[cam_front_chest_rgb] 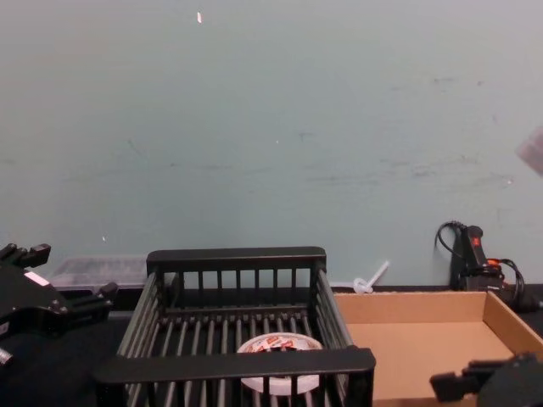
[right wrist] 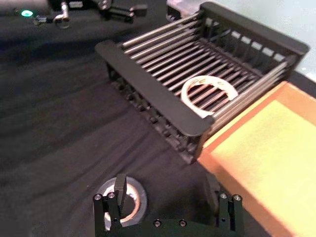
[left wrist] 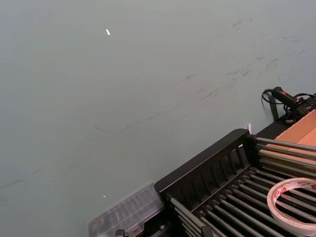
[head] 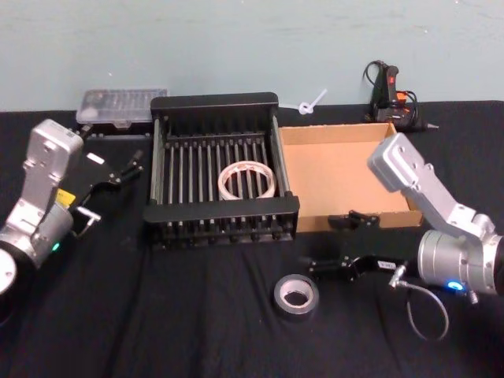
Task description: Pick up the white tape and place it into the black box , Pick up the silver tape and place it into the brown box.
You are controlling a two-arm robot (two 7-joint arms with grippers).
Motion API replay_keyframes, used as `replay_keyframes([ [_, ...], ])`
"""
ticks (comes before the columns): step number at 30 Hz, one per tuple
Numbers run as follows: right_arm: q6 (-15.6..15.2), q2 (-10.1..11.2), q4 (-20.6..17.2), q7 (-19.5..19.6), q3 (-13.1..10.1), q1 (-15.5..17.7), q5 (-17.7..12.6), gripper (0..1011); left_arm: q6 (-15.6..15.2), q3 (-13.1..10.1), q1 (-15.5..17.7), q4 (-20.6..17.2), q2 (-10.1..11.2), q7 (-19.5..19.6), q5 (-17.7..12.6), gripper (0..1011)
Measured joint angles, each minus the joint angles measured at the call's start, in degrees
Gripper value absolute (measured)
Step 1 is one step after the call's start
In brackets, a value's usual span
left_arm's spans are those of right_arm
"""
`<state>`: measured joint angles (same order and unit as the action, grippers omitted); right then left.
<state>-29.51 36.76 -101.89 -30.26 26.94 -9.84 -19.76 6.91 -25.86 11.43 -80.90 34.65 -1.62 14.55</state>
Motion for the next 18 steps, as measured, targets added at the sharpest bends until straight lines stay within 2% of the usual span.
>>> replay_keyframes([
  [10, -0.4, 1.0, 0.5, -0.7, 3.1, -0.9, -0.1, 1002, 0.0, 0.0, 0.0, 0.0, 0.0, 0.0, 0.0, 1001],
  [18, -0.6, 2.1, 0.6, -1.5, 4.7, -1.4, -0.3, 1000, 0.0, 0.0, 0.0, 0.0, 0.0, 0.0, 0.0, 1001],
])
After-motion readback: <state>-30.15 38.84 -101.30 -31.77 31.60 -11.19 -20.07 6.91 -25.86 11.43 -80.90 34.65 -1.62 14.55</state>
